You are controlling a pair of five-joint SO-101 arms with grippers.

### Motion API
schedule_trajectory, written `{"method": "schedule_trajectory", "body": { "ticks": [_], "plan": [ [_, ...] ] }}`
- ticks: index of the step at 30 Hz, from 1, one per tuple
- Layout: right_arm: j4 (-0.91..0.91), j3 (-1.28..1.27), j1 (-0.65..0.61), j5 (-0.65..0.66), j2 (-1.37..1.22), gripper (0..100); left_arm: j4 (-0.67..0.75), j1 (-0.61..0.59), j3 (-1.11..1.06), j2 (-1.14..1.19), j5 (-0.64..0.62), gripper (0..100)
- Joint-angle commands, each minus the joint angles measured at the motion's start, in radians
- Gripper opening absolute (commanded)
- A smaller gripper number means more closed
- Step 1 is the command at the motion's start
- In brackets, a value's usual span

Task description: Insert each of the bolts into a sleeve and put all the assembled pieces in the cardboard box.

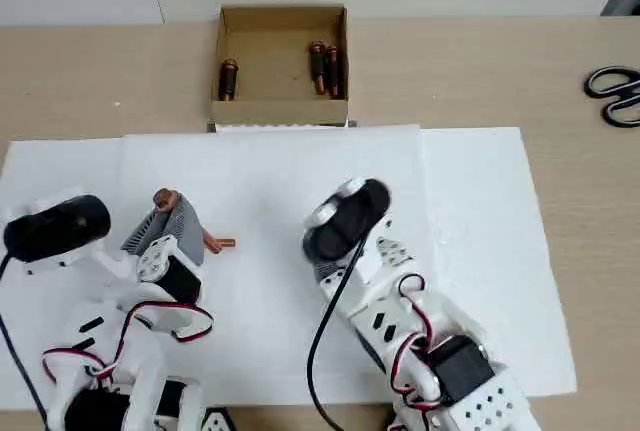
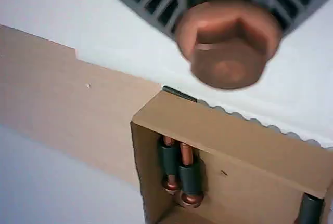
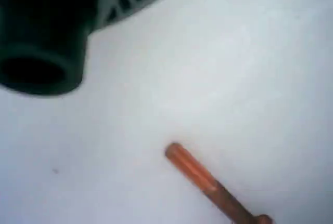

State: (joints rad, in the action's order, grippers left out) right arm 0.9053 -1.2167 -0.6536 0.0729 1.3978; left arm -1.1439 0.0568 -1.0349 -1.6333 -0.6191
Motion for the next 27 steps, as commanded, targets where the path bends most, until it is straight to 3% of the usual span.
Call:
{"method": "schedule_trajectory", "body": {
  "ticks": [1,6,18,27],
  "plan": [
    [-0.079,-0.040,-0.081,0.048,0.045,0.2,0.031,0.060,0.018,-0.011,-0.017,1],
    [-0.147,-0.117,-0.168,0.049,0.108,0.2,0.063,0.180,0.031,-0.011,-0.018,1],
    [-0.148,-0.138,-0.186,0.051,0.182,0.2,0.129,0.195,0.028,-0.008,-0.020,1],
    [-0.153,-0.132,-0.240,0.084,0.182,0.2,0.124,0.273,0.028,-0.008,-0.020,1]
  ]
}}
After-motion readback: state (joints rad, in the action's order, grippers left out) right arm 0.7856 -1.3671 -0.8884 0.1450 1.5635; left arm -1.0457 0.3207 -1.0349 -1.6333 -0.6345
